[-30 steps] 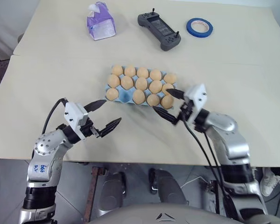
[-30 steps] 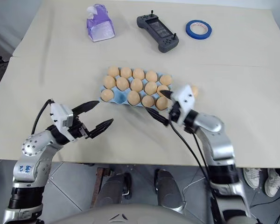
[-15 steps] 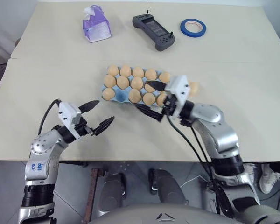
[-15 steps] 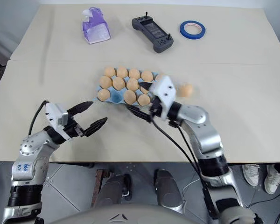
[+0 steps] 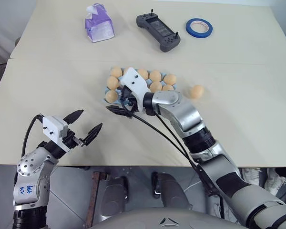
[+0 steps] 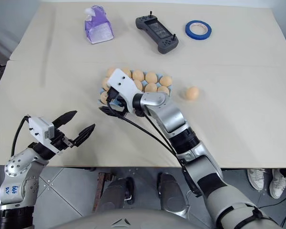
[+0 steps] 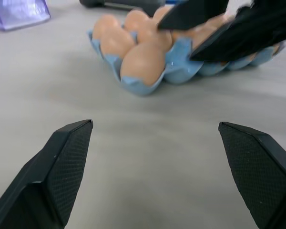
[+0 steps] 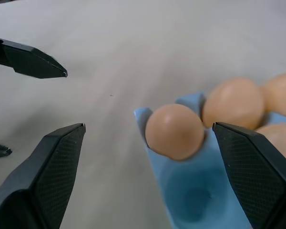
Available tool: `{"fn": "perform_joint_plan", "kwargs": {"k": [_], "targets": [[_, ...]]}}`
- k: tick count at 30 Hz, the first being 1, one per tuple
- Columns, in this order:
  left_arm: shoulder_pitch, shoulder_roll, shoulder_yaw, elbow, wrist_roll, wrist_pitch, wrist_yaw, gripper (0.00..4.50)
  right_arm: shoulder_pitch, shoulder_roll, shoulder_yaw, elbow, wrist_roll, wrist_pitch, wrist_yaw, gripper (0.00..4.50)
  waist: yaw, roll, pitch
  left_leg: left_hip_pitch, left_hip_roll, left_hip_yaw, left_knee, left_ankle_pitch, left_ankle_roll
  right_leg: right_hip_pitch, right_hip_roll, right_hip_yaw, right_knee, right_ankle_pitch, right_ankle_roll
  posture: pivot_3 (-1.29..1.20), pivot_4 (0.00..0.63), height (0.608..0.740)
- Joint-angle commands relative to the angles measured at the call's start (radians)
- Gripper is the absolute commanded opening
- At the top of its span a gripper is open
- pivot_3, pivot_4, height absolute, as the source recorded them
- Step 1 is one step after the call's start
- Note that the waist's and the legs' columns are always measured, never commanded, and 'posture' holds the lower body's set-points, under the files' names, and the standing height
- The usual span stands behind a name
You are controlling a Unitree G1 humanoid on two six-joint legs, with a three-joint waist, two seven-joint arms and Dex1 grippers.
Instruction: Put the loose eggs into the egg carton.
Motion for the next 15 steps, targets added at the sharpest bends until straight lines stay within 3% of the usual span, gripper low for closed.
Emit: {"fn": "perform_joint_plan", "kwargs": {"k": [1, 3, 7, 10, 15], "targets": [[0.014, -0.006, 0.004, -0.053, -0.016, -0.004, 0.012, 4.50, -0.057, 0.062, -0.010, 0.069, -0.016, -0.002, -0.037, 4.47, -0.003, 0.000, 0.000, -0.002, 0.000, 0.000, 0.000, 0.000, 0.000, -0.003, 0.000, 0.000, 0.001, 0.000, 0.000, 0.00, 0.150, 0.740], [0.018, -0.008, 0.003, -0.061, -0.019, -0.001, 0.014, 4.50, -0.084, 0.091, -0.020, 0.119, -0.021, -0.008, -0.052, 4.47, -0.004, 0.000, 0.000, -0.009, 0.000, 0.001, 0.002, 0.000, 0.000, -0.012, 0.000, 0.000, 0.007, 0.000, 0.000, 0.00, 0.150, 0.740], [0.026, -0.011, 0.004, -0.071, -0.018, 0.001, 0.018, 4.50, -0.111, 0.111, -0.035, 0.170, -0.028, -0.013, -0.059, 4.47, -0.003, 0.000, 0.000, -0.010, 0.000, 0.001, 0.002, 0.000, 0.000, -0.013, 0.000, -0.001, 0.008, 0.000, 0.000, 0.00, 0.150, 0.740], [0.036, -0.012, 0.005, -0.084, -0.020, 0.002, 0.022, 4.50, -0.132, 0.115, -0.033, 0.205, -0.040, -0.027, -0.052, 3.86, -0.003, 0.000, 0.000, -0.010, 0.000, 0.001, 0.004, 0.000, 0.000, -0.012, 0.000, 0.000, 0.007, 0.000, 0.000, 0.00, 0.150, 0.740], [0.044, -0.013, 0.009, -0.092, -0.022, -0.001, 0.029, 4.50, -0.133, 0.094, -0.004, 0.192, -0.069, -0.045, -0.011, 2.17, -0.004, 0.000, 0.000, -0.010, 0.000, 0.001, 0.004, 0.000, 0.000, -0.012, 0.000, 0.000, 0.008, 0.000, 0.000, 0.00, 0.150, 0.740]]}}
